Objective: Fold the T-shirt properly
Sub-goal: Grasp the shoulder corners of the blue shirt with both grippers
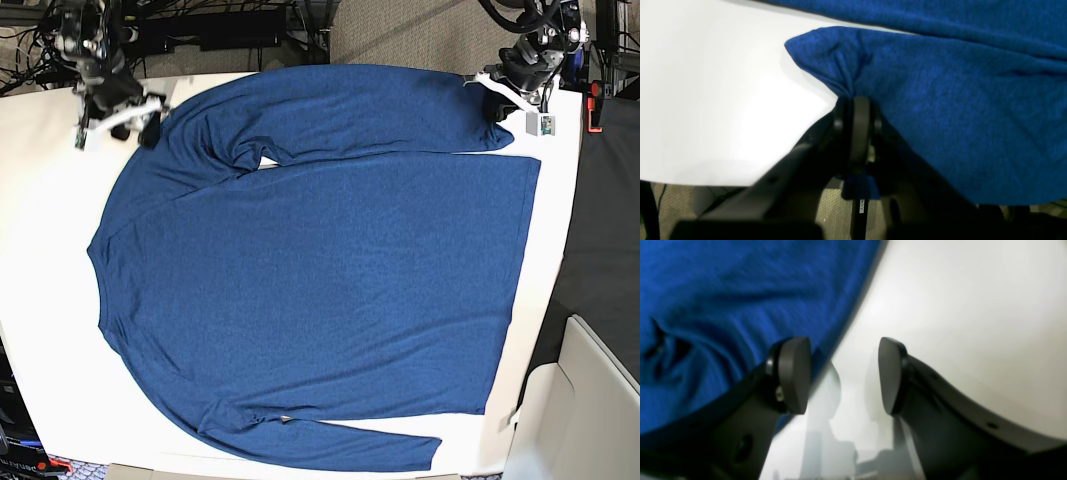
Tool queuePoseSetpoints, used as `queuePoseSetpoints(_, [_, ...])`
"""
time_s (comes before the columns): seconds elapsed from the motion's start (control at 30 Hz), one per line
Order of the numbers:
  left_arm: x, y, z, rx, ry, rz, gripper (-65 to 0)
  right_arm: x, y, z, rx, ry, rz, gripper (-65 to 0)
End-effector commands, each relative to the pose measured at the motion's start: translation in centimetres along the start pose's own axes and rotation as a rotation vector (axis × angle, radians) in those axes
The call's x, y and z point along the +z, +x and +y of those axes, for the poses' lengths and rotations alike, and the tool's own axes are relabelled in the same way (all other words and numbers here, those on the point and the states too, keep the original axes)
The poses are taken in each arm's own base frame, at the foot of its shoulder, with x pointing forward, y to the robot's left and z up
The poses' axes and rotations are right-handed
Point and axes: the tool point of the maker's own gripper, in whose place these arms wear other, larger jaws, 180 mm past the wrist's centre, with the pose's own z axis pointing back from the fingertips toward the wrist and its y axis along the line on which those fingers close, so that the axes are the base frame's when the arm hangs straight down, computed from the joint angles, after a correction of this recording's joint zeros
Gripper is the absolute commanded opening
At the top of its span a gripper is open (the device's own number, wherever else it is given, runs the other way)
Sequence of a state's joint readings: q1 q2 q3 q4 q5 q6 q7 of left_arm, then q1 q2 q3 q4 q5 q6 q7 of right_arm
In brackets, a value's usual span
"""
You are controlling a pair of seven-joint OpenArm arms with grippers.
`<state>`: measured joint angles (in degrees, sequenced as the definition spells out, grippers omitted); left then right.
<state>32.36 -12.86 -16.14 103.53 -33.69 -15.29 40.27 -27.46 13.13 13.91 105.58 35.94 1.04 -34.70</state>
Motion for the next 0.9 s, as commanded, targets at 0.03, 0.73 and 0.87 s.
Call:
queuePoseSetpoints(0.03, [0.2,-0.3,0.2,-0.010,0.004,0.017,-65.0,-0.6,0.3,-0.1,-0.038,0.010,-0.005,-32.7])
queuePoseSetpoints(0.73, [2.4,4.8,-1.5,-0.083,-0.011,-0.128,-65.0,1.1,1.9,0.0,-0.124,0.147,-0.071,-64.8])
queuePoseSetpoints(0.87, [2.4,6.8,-1.8,-0.092,-0.015,-0.180,-65.0,1.4,3.8,-0.1,-0.088,0.177,-0.127,-64.8])
